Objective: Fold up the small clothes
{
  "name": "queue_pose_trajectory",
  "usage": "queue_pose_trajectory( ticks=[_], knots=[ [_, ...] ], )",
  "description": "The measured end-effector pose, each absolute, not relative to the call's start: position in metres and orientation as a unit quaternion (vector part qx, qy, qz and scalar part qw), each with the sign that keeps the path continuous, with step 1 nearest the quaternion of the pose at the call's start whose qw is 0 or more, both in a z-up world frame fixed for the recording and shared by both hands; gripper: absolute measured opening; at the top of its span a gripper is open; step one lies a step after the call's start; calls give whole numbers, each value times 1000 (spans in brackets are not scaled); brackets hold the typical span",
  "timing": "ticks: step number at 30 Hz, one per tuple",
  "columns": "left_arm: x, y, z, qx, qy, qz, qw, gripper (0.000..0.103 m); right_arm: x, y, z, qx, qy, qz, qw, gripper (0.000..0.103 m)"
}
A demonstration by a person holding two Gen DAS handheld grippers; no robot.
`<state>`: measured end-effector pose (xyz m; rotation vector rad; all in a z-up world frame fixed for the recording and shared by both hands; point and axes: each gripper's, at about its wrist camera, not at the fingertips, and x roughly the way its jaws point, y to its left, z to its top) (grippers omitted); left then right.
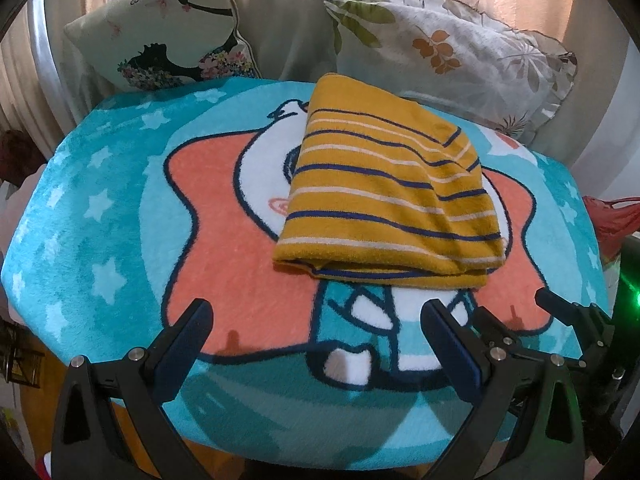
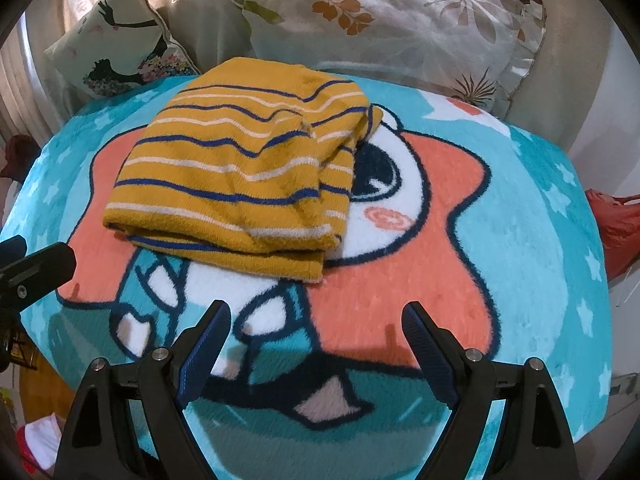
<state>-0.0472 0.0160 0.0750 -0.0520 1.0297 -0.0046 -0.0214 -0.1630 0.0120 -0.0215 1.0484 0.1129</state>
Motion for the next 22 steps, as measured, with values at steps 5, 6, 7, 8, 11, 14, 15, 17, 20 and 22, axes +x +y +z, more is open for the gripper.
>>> queue_pose_trajectory(
  ticks=[5,6,7,8,11,14,15,17,20,22],
  knots=[
    [-43,11,74,-26,494,-4,869,103,-18,-166,13,-11,498,55,865,91],
    [-42,10,74,-26,495,-5,869,103,-18,-167,13,-11,498,55,865,91],
    [-41,8,74,-27,496,-6,868,103,-17,-169,13,-11,497,56,866,91],
    [-41,8,73,-27,497,-7,867,103,-17,-170,14,-10,496,57,866,91],
    [-37,4,72,-29,500,-7,866,103,-16,-173,15,-12,492,56,869,91],
    [-36,1,72,-30,501,-8,865,103,-15,-177,15,-12,492,54,869,91],
    [-35,0,72,-31,501,-8,865,103,-15,-178,15,-11,492,53,869,91],
    [-35,-1,72,-32,500,-10,865,103,-14,-179,16,-11,491,53,869,91],
    [-37,-2,72,-31,498,-17,866,103,-15,-179,17,-11,488,61,871,91],
    [-37,-3,71,-28,499,-15,866,103,-16,-178,16,-12,489,65,870,91]
  ],
)
